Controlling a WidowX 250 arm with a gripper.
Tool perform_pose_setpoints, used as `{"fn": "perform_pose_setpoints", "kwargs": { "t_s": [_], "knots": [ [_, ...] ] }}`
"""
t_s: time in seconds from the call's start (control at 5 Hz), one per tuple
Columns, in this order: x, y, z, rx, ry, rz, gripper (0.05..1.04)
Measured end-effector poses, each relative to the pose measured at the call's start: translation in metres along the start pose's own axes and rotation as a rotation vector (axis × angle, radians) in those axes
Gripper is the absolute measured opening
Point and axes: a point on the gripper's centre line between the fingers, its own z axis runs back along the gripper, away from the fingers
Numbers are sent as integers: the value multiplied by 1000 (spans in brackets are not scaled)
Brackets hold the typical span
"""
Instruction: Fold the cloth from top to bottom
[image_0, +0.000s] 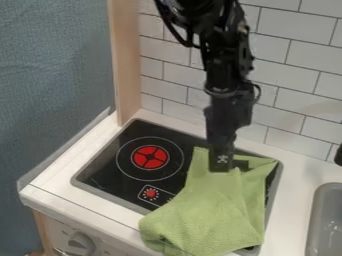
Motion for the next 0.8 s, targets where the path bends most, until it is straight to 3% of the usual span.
{"fn": "perform_pose_setpoints", "kwargs": {
  "t_s": [0.2, 0.8],
  "knots": [
    [7, 20, -13, 18, 20, -9, 999],
    [10, 62, -47, -16, 41, -1, 999]
  ]
}}
